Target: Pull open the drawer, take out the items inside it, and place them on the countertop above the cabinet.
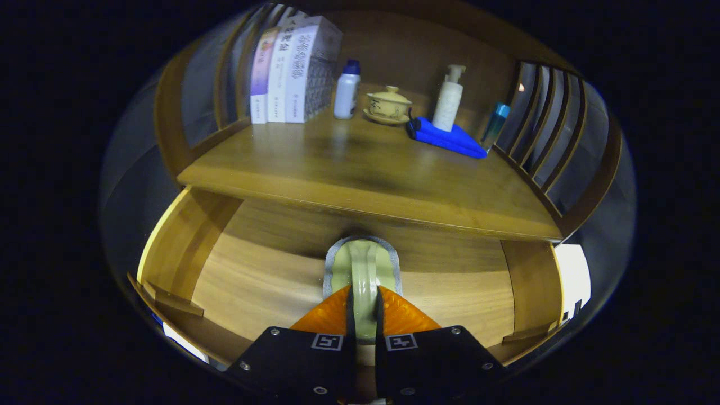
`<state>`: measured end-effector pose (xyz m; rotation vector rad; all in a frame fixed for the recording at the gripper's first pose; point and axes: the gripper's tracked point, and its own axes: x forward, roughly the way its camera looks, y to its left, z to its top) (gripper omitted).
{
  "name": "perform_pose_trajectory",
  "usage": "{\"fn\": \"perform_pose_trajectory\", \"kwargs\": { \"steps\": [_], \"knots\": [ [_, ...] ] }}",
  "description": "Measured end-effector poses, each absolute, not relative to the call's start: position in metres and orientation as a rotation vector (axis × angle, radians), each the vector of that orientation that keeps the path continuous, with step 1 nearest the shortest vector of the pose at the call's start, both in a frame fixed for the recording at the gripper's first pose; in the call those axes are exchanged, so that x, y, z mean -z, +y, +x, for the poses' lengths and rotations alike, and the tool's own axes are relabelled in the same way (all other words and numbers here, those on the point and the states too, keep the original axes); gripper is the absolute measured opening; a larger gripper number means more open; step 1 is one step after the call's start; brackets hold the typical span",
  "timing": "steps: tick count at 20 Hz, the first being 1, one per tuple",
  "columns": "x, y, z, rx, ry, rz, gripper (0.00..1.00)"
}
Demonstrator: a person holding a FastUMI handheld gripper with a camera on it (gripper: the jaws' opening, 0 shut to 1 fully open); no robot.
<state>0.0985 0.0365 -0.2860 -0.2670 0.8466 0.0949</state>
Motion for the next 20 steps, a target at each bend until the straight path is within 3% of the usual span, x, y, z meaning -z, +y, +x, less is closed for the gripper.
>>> {"fn": "perform_pose_trajectory", "kwargs": {
  "steps": [8,20],
  "knots": [
    [0.221,0.044,0.084,-0.105,0.718,-0.288,0.13],
    [0.164,0.043,0.198,-0.110,0.551,-0.276,0.13]
  ]
}}
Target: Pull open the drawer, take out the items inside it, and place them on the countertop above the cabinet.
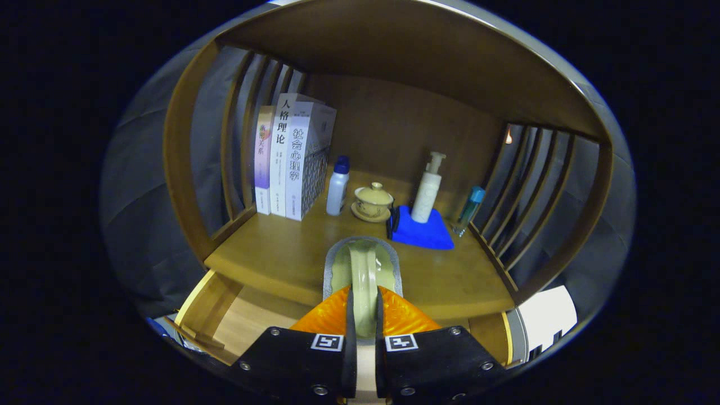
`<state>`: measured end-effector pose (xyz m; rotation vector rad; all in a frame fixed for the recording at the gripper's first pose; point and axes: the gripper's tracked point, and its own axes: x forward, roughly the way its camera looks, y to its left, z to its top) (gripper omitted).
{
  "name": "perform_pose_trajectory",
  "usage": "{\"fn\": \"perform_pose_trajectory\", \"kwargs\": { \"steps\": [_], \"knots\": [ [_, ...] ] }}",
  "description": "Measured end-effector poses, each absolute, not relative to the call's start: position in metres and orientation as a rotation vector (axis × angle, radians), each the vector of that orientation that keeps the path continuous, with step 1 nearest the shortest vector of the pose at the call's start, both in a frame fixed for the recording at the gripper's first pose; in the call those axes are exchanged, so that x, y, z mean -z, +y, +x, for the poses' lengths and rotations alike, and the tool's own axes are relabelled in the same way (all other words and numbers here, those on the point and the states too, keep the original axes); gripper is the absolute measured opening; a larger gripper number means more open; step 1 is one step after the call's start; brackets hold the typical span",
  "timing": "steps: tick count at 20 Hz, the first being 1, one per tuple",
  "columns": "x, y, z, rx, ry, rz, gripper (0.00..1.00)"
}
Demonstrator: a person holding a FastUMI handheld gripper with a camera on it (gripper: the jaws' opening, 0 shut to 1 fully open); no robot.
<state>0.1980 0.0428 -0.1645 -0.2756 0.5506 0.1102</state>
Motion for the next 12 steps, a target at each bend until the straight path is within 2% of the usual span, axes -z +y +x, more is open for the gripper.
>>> {"fn": "perform_pose_trajectory", "kwargs": {
  "steps": [7,12],
  "knots": [
    [0.200,0.039,0.258,-0.140,0.585,-0.225,0.14],
    [0.205,0.035,0.281,-0.134,0.573,-0.160,0.18]
  ]
}}
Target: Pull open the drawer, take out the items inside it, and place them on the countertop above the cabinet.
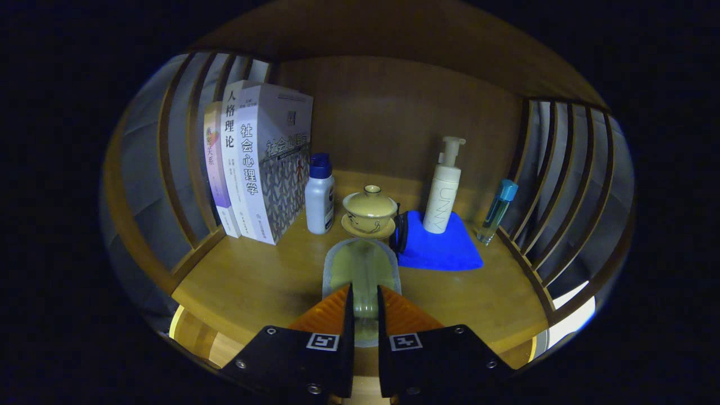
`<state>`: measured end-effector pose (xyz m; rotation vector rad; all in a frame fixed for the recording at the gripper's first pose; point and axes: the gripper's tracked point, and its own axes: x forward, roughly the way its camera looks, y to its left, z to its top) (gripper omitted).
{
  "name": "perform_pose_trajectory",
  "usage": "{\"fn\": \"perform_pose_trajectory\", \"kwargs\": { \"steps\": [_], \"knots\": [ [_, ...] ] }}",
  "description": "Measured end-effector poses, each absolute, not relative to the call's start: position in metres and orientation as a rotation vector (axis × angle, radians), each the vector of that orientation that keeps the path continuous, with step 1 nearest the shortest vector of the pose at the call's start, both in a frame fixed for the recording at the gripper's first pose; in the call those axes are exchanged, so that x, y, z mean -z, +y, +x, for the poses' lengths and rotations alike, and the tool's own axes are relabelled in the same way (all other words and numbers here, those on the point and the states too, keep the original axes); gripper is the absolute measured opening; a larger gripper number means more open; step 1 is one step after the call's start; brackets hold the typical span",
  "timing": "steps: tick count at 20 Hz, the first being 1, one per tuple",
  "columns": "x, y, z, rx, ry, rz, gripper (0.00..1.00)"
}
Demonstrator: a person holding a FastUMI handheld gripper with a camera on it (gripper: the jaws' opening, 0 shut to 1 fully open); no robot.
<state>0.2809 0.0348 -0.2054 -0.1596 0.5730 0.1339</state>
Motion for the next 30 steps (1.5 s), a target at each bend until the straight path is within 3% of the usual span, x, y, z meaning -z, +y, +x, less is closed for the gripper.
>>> {"fn": "perform_pose_trajectory", "kwargs": {
  "steps": [6,11,21,30],
  "knots": [
    [0.214,0.040,0.290,-0.158,0.565,-0.103,0.29],
    [0.171,0.052,0.264,-0.208,0.442,0.050,0.98],
    [0.046,0.040,0.124,-0.196,0.078,0.005,0.96],
    [0.099,0.065,0.014,-0.254,0.055,-0.036,0.96]
  ]
}}
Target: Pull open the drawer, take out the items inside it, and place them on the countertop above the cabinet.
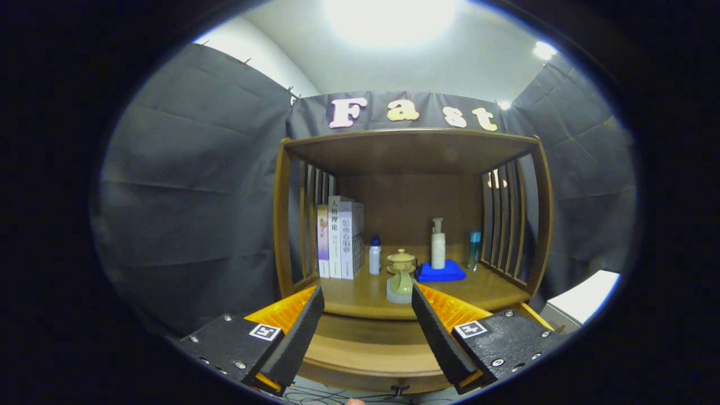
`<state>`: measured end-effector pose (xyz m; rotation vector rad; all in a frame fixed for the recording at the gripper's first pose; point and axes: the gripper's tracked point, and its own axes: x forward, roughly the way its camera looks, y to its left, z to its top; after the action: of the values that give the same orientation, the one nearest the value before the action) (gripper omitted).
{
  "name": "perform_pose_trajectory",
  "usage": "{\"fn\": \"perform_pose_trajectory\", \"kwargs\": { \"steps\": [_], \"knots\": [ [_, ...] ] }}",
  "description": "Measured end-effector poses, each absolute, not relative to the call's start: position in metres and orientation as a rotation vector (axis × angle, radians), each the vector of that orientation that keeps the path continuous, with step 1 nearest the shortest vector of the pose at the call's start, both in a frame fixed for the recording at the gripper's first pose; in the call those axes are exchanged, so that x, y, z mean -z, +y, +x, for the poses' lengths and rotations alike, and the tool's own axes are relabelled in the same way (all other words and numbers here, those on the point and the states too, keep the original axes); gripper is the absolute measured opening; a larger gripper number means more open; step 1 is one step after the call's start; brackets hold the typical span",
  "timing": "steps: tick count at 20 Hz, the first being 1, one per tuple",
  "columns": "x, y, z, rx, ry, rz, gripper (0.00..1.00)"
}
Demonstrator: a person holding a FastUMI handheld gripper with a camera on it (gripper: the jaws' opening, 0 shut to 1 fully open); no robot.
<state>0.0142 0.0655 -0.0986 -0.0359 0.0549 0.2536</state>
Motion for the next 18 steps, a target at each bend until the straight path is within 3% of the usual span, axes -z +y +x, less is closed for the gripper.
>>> {"fn": "perform_pose_trajectory", "kwargs": {
  "steps": [8,18],
  "knots": [
    [0.173,0.051,-0.047,-0.240,0.134,-0.074,0.97],
    [0.242,0.010,-0.037,-0.082,0.229,-0.015,0.97]
  ]
}}
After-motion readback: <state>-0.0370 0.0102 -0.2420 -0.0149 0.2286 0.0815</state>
